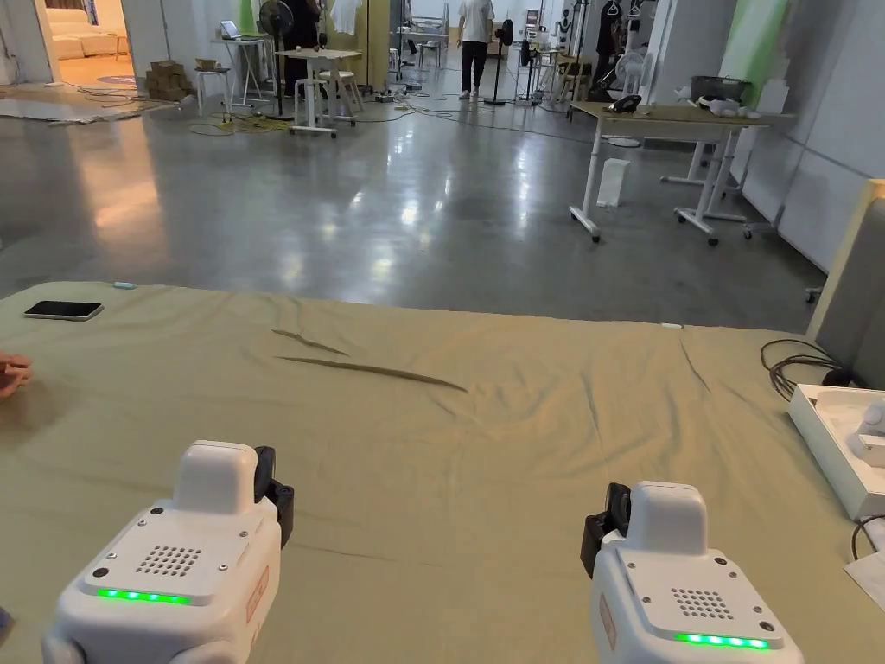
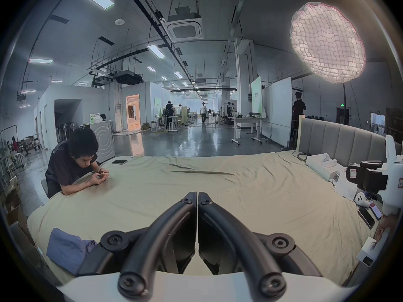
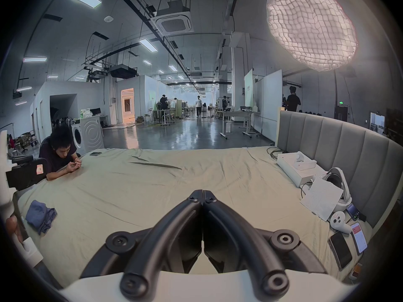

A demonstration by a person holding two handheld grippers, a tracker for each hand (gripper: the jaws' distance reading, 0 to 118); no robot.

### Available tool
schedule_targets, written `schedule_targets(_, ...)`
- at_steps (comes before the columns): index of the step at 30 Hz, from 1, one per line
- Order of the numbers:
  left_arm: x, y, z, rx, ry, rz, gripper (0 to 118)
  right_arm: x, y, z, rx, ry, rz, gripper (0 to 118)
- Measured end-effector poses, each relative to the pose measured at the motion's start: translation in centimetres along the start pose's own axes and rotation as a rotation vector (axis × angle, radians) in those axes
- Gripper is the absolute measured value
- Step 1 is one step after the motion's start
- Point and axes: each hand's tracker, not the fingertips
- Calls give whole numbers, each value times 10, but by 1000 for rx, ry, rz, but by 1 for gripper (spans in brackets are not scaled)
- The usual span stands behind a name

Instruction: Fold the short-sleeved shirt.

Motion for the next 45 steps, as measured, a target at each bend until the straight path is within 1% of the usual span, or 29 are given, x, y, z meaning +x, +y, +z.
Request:
schedule_targets(3,1,1,-2,-4,-3,-3,5,-2,0,-2,-6,-15,13,0)
schedule_targets(4,1,2,-2,-9,-5,-6,10,-3,0,-3,-7,-24,26,3)
schedule_targets(5,1,3,-3,-11,-8,-5,20,-3,0,-3,-7,-28,34,8)
schedule_targets(6,2,3,-3,-12,-6,-4,38,-4,0,-3,-6,-30,42,22)
schedule_targets(7,2,3,-3,-12,-7,0,46,-3,0,-4,-8,-29,44,33)
schedule_targets(8,2,3,-4,-10,-15,6,49,-3,-1,-4,-7,-23,44,40)
schedule_targets(9,2,3,-3,-11,-13,9,54,-2,-1,-4,-4,-13,40,53)
schedule_targets(10,4,3,-3,-12,-5,9,62,-2,-1,-3,-4,-14,39,68)
schedule_targets(11,5,3,-3,-11,4,10,65,-2,-1,-3,-2,-20,42,85)
schedule_targets(12,6,2,-3,-6,9,11,65,-2,0,-3,4,-24,41,96)
schedule_targets(16,6,4,-2,2,11,24,68,1,2,1,18,-6,26,113)
schedule_targets(17,5,4,-2,7,8,28,68,1,3,1,18,-3,22,115)
schedule_targets(21,4,7,3,37,8,49,68,2,3,4,45,-4,23,118)
schedule_targets(23,3,9,4,45,7,51,68,4,4,4,29,-6,17,118)
schedule_targets(26,4,12,7,62,17,47,68,10,5,3,16,43,-31,117)
schedule_targets(31,4,15,7,56,-18,40,68,14,5,4,15,43,-33,118)
schedule_targets(32,4,15,6,49,-32,42,68,15,6,5,13,54,-39,118)
schedule_targets(35,3,15,6,42,-50,51,68,19,7,8,19,114,-99,118)
schedule_targets(38,5,15,7,45,-54,47,68,21,9,12,40,143,-123,118)
schedule_targets(40,7,16,6,43,-60,39,68,17,12,12,44,102,-108,118)
schedule_targets(43,11,14,11,63,-80,18,70,11,16,11,35,13,-61,118)
schedule_targets(45,14,14,15,86,-57,3,70,6,18,10,35,-5,-51,118)
